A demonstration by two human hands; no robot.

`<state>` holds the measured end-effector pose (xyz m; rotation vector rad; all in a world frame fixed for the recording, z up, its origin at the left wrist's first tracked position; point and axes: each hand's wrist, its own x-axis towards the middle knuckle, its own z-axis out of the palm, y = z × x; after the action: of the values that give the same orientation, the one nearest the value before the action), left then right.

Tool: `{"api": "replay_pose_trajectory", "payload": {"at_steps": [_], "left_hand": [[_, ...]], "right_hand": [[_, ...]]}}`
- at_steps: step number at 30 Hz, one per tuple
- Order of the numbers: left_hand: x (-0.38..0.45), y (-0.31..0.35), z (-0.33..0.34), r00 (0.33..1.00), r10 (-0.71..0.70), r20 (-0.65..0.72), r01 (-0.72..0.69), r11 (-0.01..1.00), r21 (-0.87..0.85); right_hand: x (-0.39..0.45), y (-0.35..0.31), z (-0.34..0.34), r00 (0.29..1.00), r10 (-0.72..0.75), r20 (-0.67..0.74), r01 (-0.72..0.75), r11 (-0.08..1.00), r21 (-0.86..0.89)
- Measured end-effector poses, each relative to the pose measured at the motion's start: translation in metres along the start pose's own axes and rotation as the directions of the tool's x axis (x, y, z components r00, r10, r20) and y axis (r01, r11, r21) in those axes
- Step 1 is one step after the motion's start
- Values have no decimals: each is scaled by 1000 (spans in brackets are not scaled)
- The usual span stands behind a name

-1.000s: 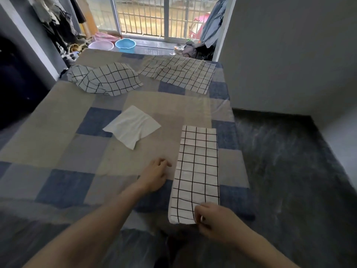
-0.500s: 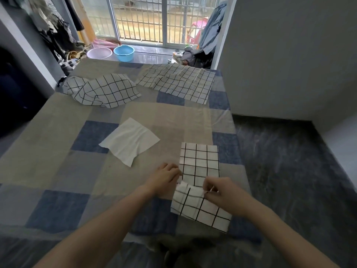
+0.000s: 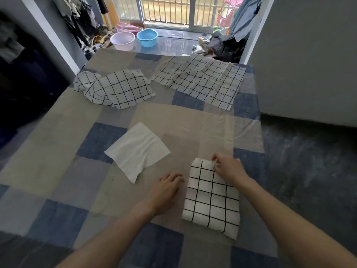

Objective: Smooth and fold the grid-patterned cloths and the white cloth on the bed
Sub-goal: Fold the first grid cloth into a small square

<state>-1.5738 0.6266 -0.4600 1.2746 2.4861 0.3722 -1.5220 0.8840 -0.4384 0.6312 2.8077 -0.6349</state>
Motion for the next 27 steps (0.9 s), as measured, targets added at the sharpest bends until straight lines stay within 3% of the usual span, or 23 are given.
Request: {"api": "replay_pose_trajectory", "payload": {"at_steps": [7,12,16,22,25,27], "left_hand": [[7,50,21,953,298,47,-297,954,-30],[15,56,45,913,378,151,-392,917,71],[13,50,55,903,402,152,-422,896,136],[11,46,70,919,356,169,-383,907,175],[14,46,72,923,336,189,-373,901,221],[14,46,74,920,341,195,-379,900,215]], "right_hand": [[10,15,23,993,-54,-109,55,999,1],[8,25,27,980,-138,-145,132,990,-47],[3,31,30,968,-175,-180,163,984,-77],[-40,36,21,922,15,-387,36,992,123],[-84,36,13,957,147,-249,-63,947,316],[-111,38,14,968,183,-171,-122,941,315]]}}
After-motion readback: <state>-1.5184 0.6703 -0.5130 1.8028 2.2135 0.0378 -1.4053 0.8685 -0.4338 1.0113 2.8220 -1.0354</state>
